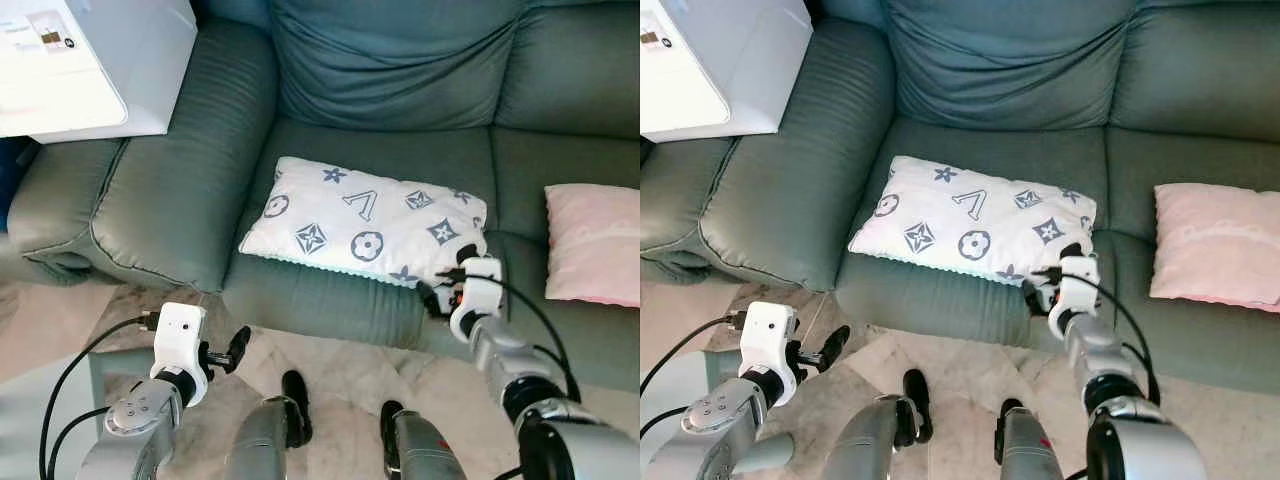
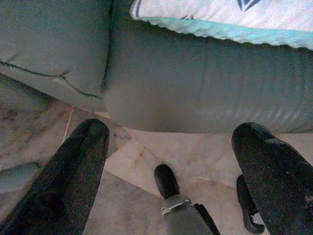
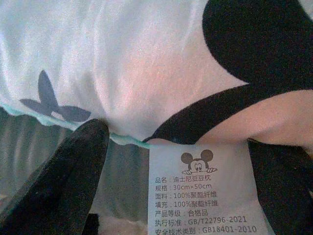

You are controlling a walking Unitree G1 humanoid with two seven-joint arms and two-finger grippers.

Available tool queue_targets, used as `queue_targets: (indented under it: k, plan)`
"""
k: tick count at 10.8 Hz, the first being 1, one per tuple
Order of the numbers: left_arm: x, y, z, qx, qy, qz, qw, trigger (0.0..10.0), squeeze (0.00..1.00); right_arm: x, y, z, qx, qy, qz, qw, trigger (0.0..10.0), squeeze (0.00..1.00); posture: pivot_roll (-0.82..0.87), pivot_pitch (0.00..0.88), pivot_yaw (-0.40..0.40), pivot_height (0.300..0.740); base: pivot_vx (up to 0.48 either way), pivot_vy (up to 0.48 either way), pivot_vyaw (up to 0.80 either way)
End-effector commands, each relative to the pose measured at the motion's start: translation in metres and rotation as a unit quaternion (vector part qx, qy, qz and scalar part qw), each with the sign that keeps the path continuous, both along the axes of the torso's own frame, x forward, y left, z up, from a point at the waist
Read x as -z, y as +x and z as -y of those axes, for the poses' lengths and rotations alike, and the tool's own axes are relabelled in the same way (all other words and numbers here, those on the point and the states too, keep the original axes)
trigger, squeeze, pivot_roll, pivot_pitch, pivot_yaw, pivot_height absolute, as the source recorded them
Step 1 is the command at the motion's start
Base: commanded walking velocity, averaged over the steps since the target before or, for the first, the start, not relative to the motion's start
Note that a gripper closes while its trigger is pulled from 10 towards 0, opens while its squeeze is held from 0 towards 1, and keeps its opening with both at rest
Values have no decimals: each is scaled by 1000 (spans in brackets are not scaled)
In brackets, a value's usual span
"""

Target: Move the pillow to the sofa

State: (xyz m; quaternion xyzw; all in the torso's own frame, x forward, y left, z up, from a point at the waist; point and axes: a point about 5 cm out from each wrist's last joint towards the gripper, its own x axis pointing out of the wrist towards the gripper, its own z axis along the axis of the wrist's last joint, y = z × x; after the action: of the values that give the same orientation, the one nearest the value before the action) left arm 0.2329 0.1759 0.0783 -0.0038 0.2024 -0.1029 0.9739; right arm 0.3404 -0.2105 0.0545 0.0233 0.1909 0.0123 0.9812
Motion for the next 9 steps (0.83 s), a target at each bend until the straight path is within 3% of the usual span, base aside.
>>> queue_targets:
  k: [1,5,9]
  plan:
    - [6,-7,-5,-8,10,-18,1000,10000,0,8,-6,2,8,-2,-15,1000,10000,0,5,433,143,740,0,0,0]
    - [4,-6,-4,-5,9,-19,1000,10000,0,-5,3,5,5,-19,4,1000,10000,0,7,437,144,740,0,0,0]
    - [6,1,-1,-8,5,-16,1000,10000,0,1,0,-21,-71,40,19,996,10000,0,-23,409,129,740,0,0,0]
